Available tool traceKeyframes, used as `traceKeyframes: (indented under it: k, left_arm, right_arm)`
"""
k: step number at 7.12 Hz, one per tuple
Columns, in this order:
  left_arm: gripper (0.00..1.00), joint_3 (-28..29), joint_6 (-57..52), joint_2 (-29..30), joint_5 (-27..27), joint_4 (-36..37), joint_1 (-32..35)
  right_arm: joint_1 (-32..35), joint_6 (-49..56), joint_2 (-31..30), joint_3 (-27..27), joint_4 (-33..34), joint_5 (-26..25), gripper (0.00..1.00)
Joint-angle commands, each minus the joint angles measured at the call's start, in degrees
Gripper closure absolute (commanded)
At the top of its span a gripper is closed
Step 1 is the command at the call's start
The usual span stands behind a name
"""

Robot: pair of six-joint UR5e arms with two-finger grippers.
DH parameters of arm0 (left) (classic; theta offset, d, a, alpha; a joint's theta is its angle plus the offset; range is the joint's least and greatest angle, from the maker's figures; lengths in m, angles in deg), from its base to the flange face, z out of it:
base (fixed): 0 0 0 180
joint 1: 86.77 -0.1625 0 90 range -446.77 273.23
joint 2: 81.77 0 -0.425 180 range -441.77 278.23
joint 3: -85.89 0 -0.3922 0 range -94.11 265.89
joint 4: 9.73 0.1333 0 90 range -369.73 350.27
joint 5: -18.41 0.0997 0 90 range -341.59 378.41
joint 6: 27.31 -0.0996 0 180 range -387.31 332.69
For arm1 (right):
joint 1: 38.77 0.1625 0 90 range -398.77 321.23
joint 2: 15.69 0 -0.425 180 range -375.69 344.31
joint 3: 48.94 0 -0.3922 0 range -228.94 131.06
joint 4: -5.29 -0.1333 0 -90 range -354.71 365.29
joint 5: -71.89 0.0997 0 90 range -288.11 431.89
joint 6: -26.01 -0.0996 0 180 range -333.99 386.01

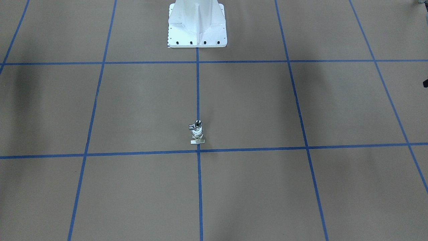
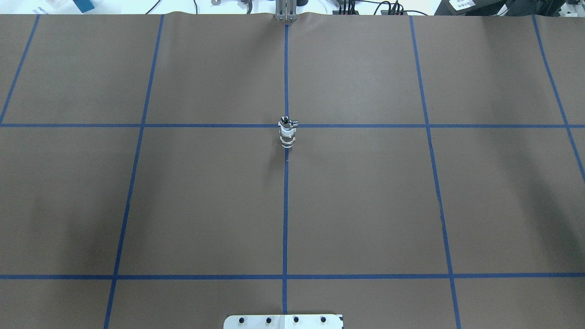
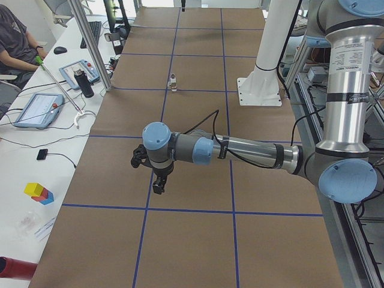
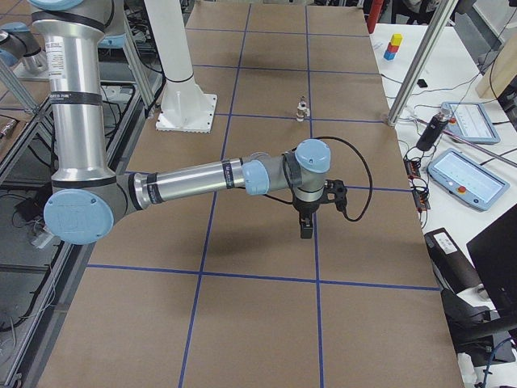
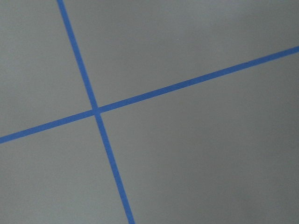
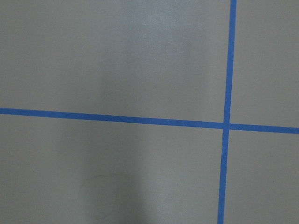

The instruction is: Assemble PPR valve and pipe with both arms

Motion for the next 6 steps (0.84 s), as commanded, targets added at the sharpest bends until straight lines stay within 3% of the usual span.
traceKeyframes:
  k: [1,6]
  left_arm:
    - [0.00,0.0,0.1,-0.1,-0.2,0.0,0.6]
    - [0.00,-0.1,0.2,0.4,-0.1,0.0,0.6]
  right_arm:
    - [0.0,0.0,0.2,0.2,0.0,-0.1,0.00]
    - [0.1,0.0,0.3,0.3,-0.1,-0.1,0.00]
